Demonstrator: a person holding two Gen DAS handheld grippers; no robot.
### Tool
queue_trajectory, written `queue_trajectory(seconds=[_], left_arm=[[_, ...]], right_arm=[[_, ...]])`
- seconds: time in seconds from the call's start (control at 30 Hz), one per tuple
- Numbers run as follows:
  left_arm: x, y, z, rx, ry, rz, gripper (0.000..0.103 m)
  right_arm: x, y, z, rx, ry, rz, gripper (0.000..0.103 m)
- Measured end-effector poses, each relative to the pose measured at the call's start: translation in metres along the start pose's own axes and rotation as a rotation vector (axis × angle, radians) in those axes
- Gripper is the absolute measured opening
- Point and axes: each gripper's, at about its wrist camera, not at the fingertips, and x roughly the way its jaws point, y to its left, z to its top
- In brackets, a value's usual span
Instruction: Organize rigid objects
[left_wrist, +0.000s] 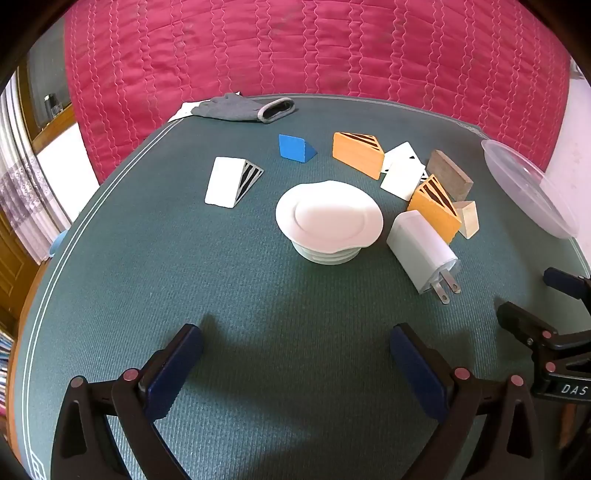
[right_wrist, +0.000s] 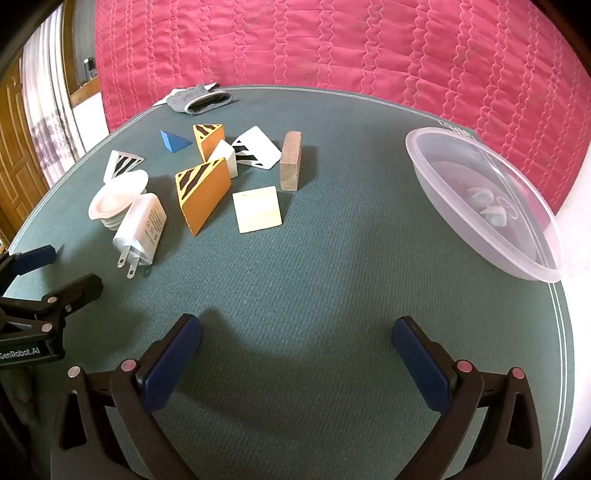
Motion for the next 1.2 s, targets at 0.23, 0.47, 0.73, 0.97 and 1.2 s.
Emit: queue_trajectory(seconds=[0.23,0.47,0.73,0.97,1.2], left_arm=[[0.001,0.000,0.002,-0.001,-0.004,0.011,0.103],[-0.002,0.002,0.001,-0.012,-0.004,0.003,0.103],[-0.002,0.002,0.000,-0.010,-0.004,0.003,0.103],[-0.002,0.002,0.000,-0.008,-0.003,-0.007,0.103],[-0.006,0.016,0.001,-0.053,-0.015,-0.050,0.103]], right_arm=[[0.000,0.000,0.000,0.001,0.001,0.000,0.103],[0.000,-0.002,0.000,0.010,0.002,-0.006,0.103],[-0.002,0.001,0.000,0.013,0.002,-0.014,0.103],[-0.004,-0.001,-0.002,0.021,-0.005,0.018,0.103],[-0.010,0.016,0.005,0.038,-0.041,0.187,0.092]])
